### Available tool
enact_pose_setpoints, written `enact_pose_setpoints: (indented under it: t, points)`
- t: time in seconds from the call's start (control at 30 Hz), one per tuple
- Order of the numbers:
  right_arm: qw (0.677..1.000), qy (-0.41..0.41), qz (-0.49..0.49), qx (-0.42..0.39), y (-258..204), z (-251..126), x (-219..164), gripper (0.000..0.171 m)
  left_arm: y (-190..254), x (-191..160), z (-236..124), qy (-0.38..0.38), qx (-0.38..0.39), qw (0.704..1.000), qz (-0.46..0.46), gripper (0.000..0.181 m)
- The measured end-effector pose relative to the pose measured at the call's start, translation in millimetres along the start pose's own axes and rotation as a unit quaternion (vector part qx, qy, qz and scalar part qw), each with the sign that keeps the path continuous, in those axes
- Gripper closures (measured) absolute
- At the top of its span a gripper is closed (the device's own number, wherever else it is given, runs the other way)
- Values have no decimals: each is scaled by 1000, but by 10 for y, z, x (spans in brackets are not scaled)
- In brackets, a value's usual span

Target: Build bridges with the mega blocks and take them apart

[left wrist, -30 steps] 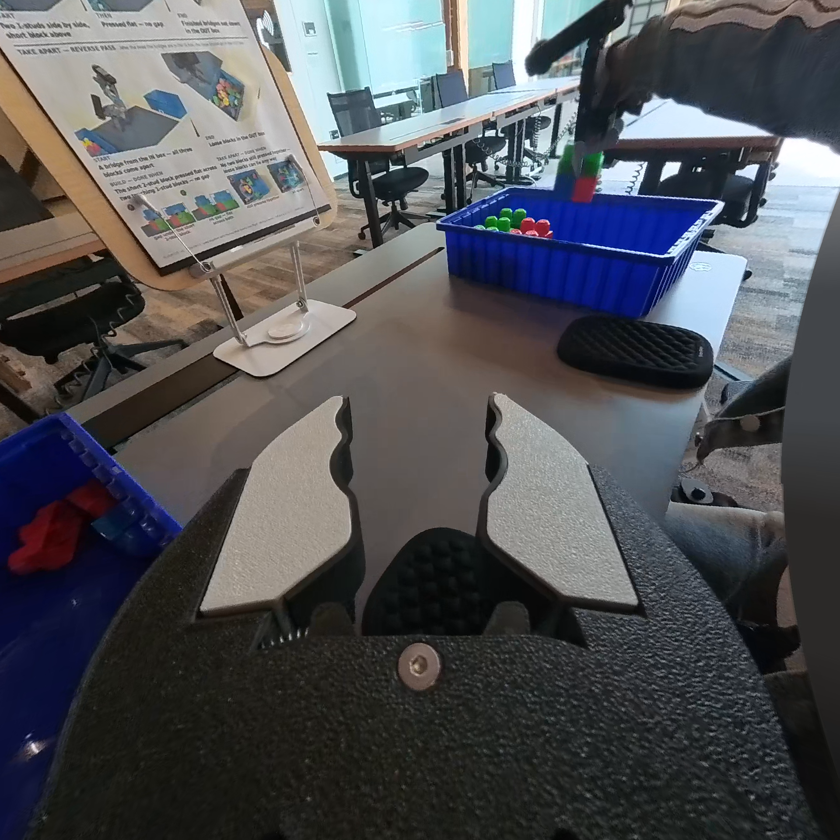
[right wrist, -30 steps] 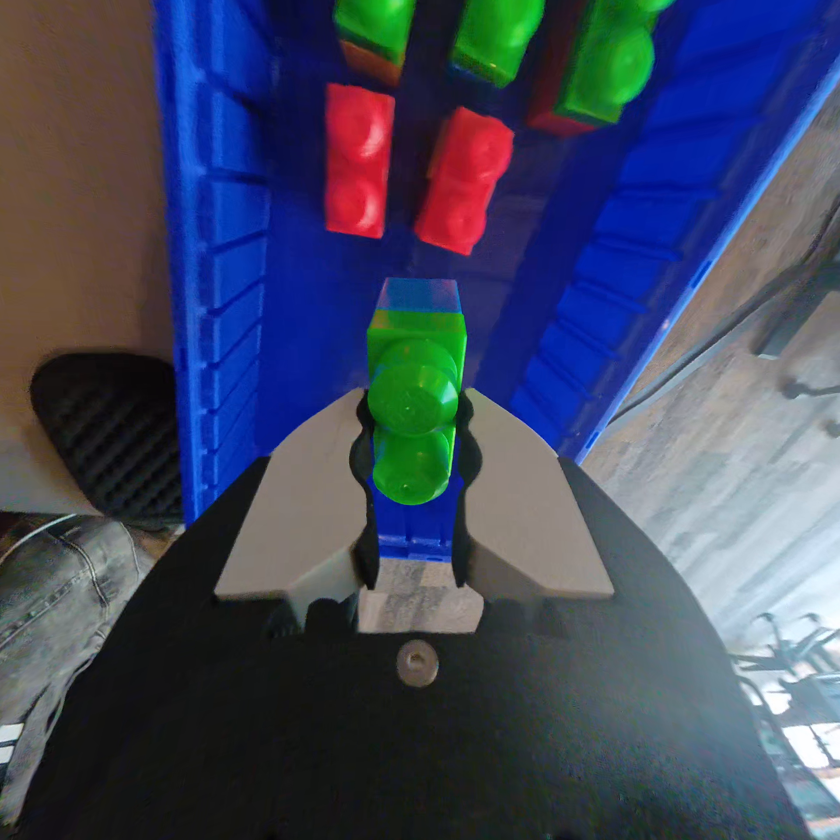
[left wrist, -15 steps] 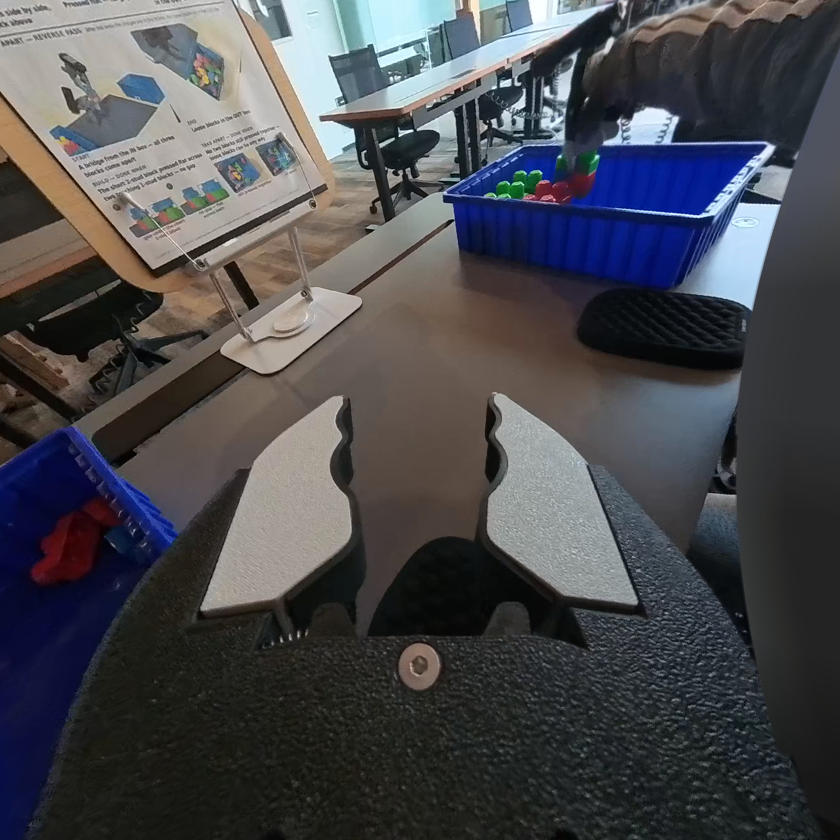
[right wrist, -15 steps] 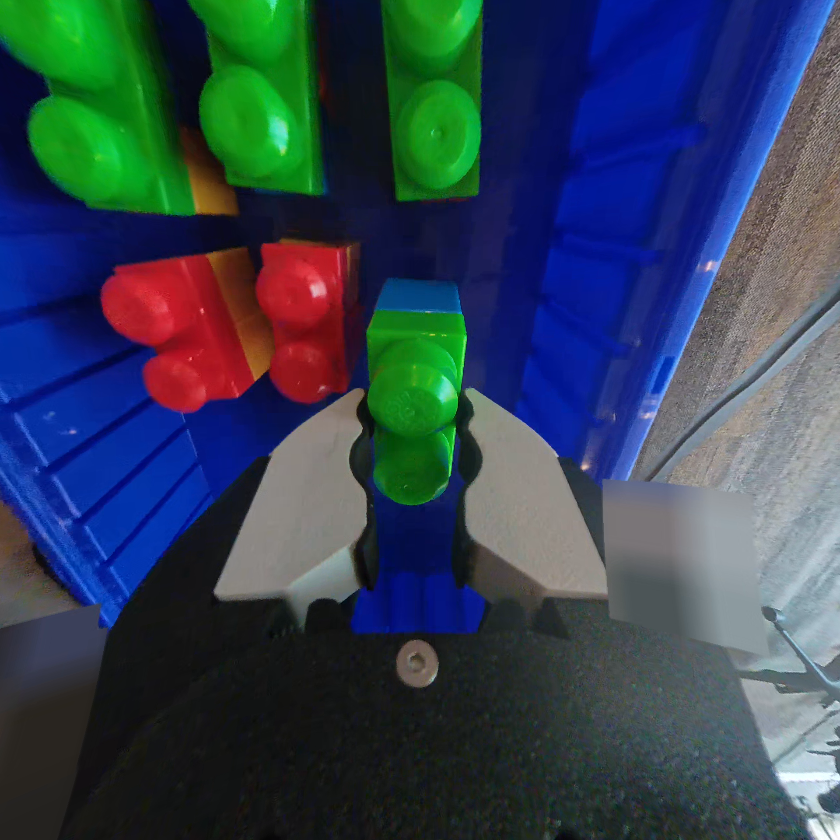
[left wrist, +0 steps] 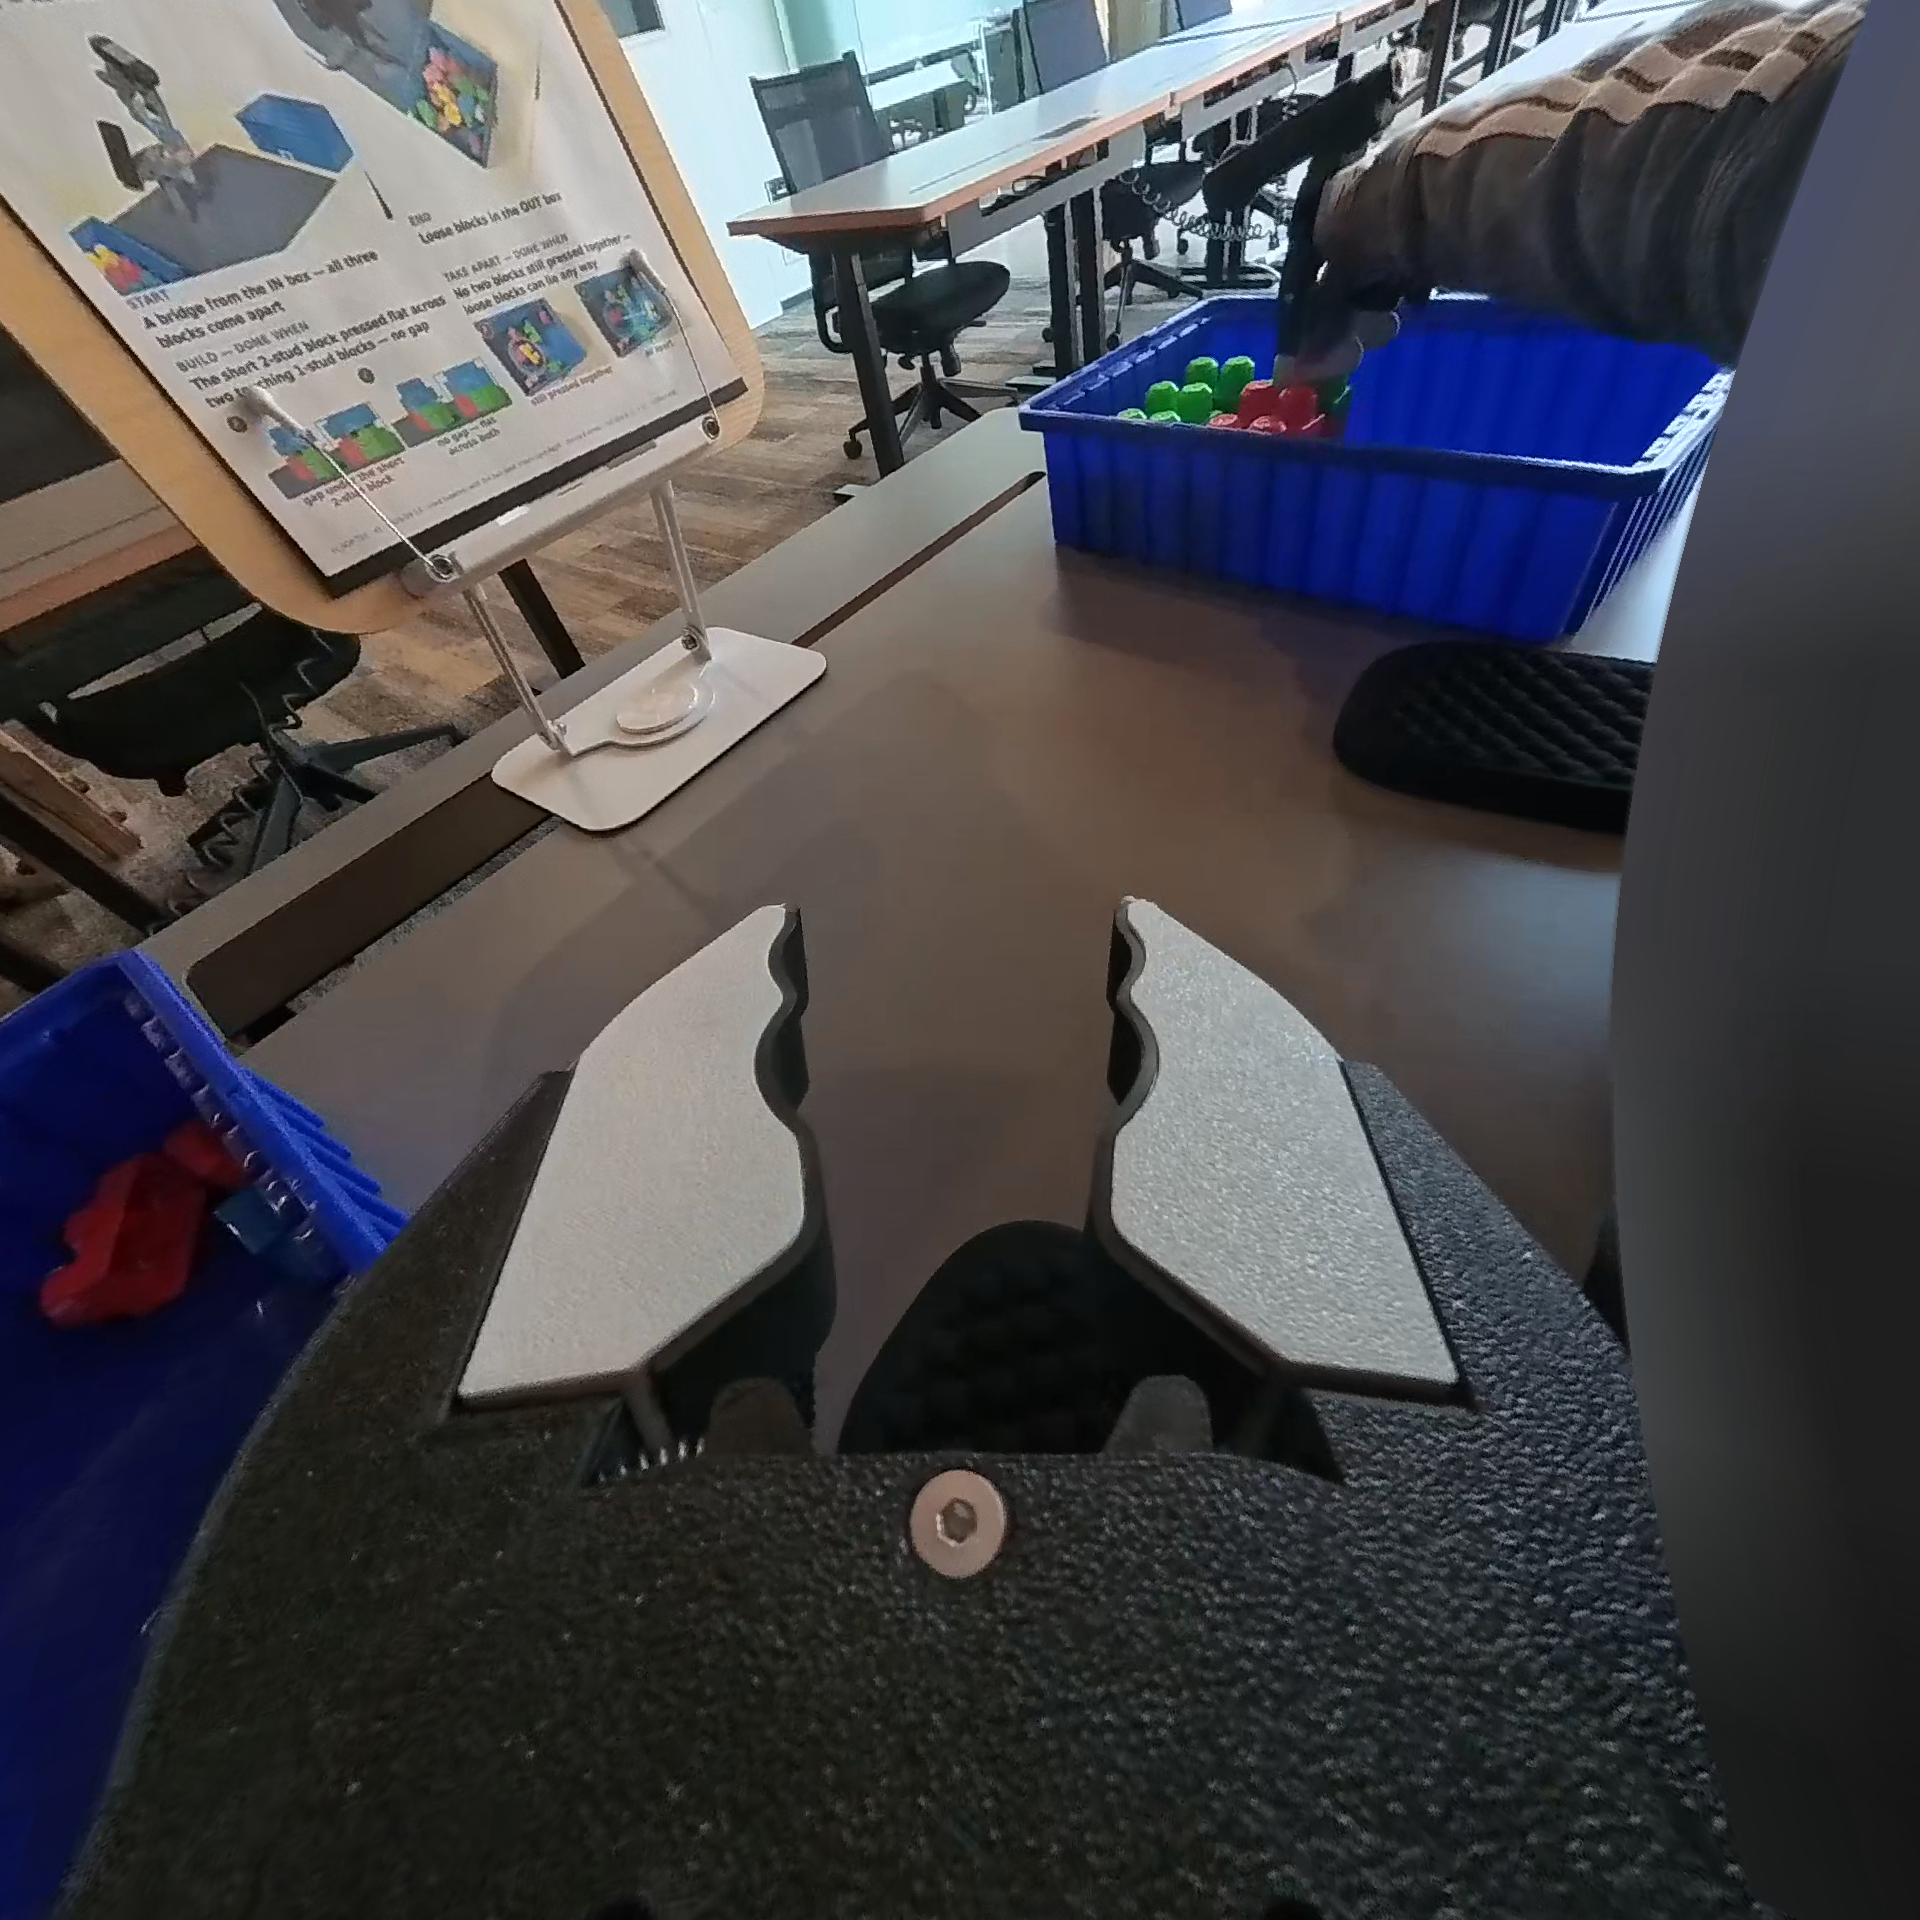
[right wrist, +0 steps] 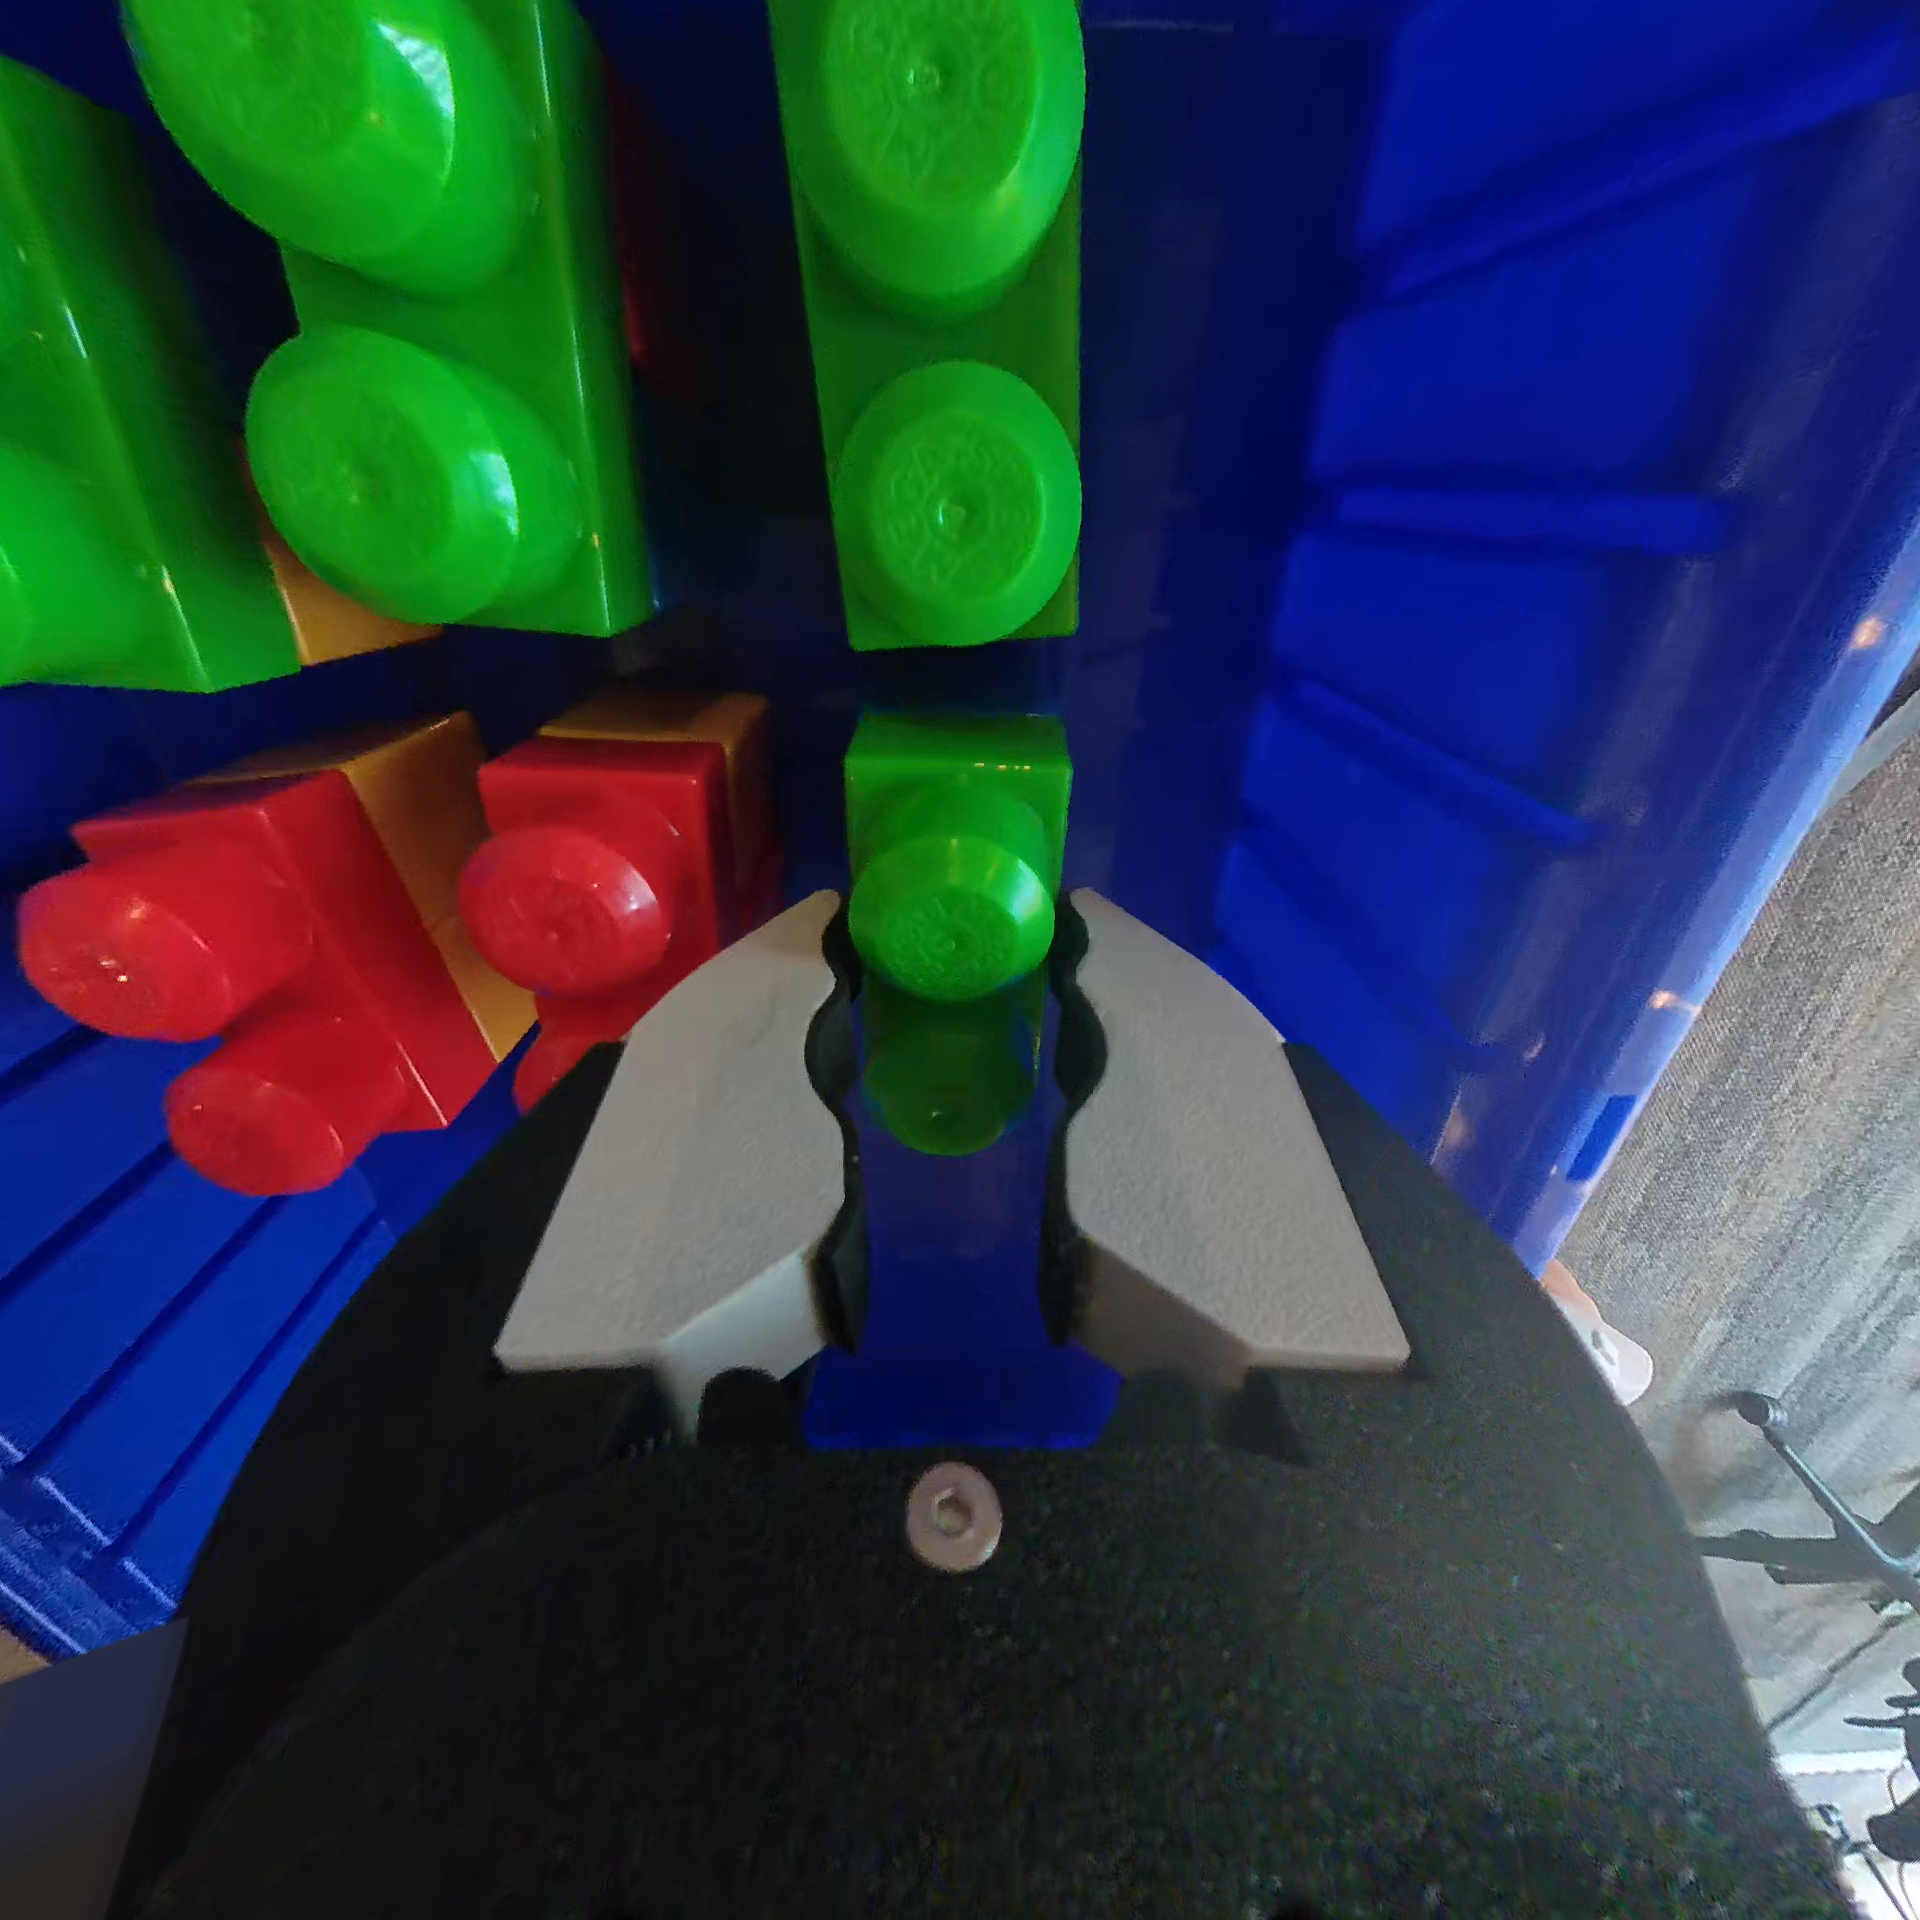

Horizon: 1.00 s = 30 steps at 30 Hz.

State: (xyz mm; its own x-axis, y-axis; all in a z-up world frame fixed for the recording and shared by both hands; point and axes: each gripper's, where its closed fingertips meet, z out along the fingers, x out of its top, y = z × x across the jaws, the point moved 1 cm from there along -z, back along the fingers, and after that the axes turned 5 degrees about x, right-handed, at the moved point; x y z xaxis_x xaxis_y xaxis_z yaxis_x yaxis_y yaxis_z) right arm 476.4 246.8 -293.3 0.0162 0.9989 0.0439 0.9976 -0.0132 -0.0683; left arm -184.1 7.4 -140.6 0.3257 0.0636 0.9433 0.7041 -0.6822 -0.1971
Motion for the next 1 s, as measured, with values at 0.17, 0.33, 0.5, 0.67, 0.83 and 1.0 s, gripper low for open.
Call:
enact_pose_setpoints:
  t: [0.17, 0.33, 0.5, 0.67, 0.83, 1.0]
  points:
    - [1000, 1, 3, 0, -7, -14, 1, 125, -1, -9, -1, -3, -3, 1000, -3, 127]
    - [1000, 14, 4, -13, 19, -185, -25, 111, -2, 19, -27, 4, -2, 1000, -7, 126]
    - [996, 89, -29, 2, -170, -598, 35, 105, -11, 65, -75, 16, 2, 1000, -8, 126]
    - [971, 218, -100, 20, -632, -1231, 10, 103, -39, 62, -117, 17, 7, 1000, -13, 126]
    - [926, 333, -177, 34, -1187, -1778, -256, 96, -193, 44, -259, 15, 39, 999, -20, 125]
    - [864, 424, -263, 59, -1813, -2167, -751, 95, -537, -41, -624, 5, 117, 993, -31, 126]
